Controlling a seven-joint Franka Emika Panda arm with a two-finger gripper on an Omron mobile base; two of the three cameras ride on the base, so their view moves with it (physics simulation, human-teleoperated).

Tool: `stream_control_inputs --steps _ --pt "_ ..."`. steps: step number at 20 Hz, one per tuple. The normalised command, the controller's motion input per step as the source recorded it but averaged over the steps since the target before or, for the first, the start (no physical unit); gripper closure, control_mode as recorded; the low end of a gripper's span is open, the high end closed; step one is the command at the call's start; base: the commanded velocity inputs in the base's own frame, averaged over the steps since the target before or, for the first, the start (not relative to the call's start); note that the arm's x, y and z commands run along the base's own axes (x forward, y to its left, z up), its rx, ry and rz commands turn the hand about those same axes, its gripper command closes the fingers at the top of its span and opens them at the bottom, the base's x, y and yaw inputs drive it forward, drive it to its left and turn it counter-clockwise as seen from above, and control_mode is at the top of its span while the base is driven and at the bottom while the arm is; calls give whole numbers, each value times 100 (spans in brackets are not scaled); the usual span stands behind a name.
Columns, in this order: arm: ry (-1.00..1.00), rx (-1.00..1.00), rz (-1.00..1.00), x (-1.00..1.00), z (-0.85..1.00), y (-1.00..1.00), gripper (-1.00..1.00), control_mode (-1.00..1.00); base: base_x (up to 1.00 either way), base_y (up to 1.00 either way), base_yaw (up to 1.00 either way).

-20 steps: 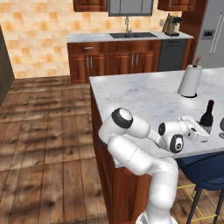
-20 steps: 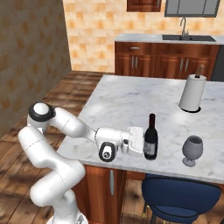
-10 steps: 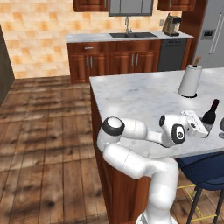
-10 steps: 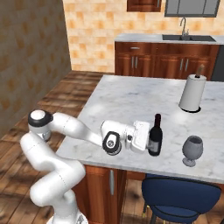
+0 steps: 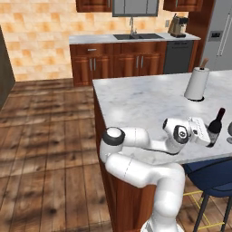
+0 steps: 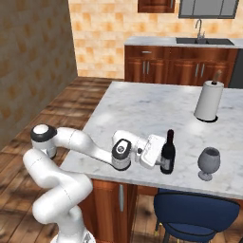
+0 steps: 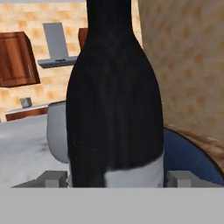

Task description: There is a wine glass and glass cup on the dining counter. Place the wine bottle next to the wine glass and the juice bottle next to the glass cup.

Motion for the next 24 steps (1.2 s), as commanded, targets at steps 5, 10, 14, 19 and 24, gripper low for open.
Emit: stream_control_inputs --steps 5,10,14,19,24 --pt "-2 0 -11 -19 0 0 -100 -100 0 0 0" --pt "-1 1 -6 -14 17 0 -100 -100 0 0 0" --pt "0 6 0 -6 28 0 -100 -100 0 0 0" --pt "0 3 0 -4 31 15 -100 -100 0 0 0" --pt "0 8 0 -8 69 60 -100 -100 0 0 0"
